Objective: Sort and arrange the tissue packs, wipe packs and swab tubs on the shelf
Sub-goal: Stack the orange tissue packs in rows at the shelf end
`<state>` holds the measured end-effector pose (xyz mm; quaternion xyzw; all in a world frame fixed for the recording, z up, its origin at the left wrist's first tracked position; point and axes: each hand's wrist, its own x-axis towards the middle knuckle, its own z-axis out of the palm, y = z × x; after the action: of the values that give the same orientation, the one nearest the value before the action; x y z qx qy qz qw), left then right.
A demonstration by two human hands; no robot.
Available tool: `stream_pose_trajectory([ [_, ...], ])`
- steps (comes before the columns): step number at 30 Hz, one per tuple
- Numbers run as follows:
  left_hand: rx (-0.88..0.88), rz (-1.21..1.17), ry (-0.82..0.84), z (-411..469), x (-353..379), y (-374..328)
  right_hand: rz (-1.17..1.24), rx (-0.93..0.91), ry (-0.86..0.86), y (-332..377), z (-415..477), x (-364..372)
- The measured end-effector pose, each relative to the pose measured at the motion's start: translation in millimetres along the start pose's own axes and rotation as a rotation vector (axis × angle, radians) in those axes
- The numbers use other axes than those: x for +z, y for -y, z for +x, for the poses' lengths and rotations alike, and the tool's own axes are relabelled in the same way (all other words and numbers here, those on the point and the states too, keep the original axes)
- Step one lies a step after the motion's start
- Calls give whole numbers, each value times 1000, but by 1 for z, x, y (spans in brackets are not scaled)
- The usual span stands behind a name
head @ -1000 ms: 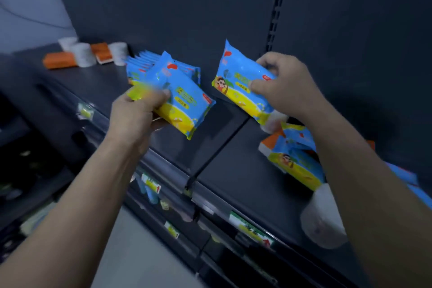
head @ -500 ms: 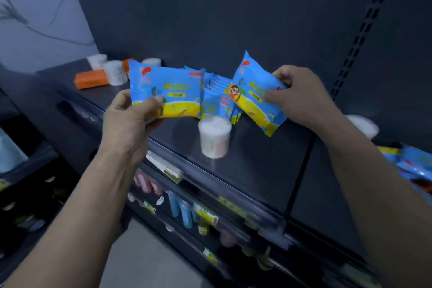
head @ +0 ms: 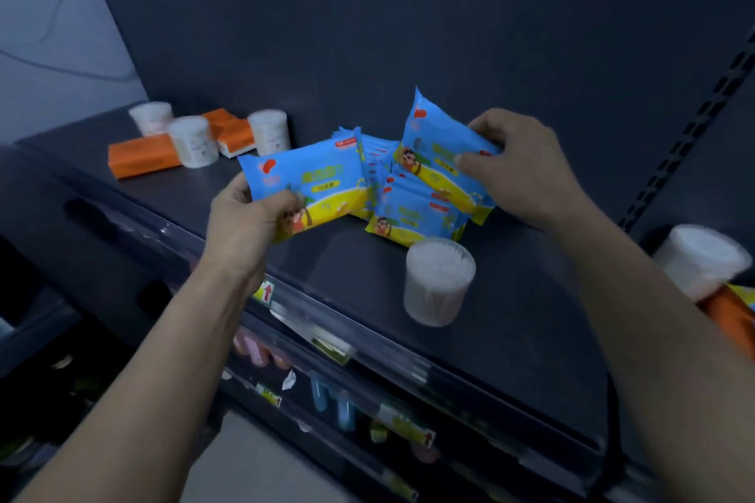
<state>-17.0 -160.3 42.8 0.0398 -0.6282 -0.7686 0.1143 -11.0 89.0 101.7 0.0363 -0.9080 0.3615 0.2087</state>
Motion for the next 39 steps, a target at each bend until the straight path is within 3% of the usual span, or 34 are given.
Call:
stream_pose_trajectory([
  [5, -19, 155, 31, 27, -17, 11, -107, 21, 187, -3, 28, 34],
  [13, -18, 330, 335, 83, -22, 34, -346, 94, 410, -6, 48, 60],
  [24, -6, 546, 712, 175, -26, 56, -517, 428, 392, 0, 47, 102],
  [29, 24, 545, 762, 194, -20, 67, -680, 539, 388, 5, 47, 119],
  [31, 100, 598, 748, 197, -20, 72, -738, 571, 394, 6, 46, 125],
  [35, 422, 829, 732, 205, -19, 81, -809, 595, 416, 7, 43, 133],
  [39, 556, 941, 763, 204, -13, 82, -914, 571, 382, 6, 47, 138],
])
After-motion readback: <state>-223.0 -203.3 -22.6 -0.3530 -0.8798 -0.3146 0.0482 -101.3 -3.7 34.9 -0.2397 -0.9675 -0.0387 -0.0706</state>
